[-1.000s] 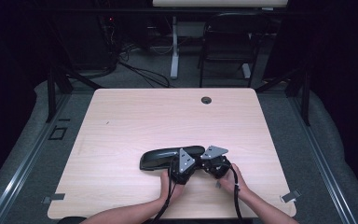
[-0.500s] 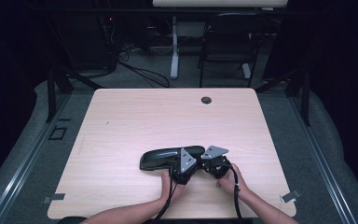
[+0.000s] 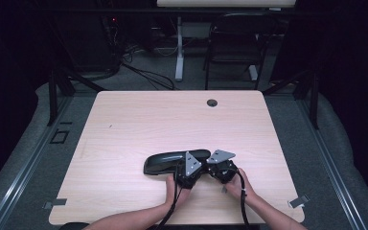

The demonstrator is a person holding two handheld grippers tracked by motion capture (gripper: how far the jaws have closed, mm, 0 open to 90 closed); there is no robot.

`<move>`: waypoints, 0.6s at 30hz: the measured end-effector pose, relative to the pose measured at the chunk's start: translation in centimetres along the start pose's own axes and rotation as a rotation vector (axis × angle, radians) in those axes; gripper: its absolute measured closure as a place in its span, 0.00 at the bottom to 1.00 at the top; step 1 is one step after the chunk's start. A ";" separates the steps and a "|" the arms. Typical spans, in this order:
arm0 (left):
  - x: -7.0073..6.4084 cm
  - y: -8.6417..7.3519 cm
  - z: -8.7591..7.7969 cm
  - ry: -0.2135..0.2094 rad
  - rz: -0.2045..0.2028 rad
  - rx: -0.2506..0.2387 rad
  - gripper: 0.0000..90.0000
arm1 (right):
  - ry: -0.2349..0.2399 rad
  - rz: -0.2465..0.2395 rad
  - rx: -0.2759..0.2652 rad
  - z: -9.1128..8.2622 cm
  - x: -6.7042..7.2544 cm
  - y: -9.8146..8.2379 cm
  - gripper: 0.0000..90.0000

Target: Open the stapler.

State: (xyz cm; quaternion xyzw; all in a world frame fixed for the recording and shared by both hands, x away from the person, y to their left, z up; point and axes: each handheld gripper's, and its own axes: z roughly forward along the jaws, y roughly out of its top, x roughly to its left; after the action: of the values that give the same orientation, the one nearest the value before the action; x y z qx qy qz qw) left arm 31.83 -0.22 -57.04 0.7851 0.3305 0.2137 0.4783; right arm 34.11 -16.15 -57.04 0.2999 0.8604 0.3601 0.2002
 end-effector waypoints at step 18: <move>-0.2 1.1 -0.5 0.048 0.029 -0.127 1.00 | 0.010 -0.001 0.001 0.1 0.0 0.0 1.00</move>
State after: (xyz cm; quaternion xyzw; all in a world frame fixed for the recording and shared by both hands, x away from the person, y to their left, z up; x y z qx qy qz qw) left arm 31.71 -0.41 -55.83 0.7525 0.3163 0.2600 0.5159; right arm 34.16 -16.15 -57.12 0.2978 0.8618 0.3609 0.1960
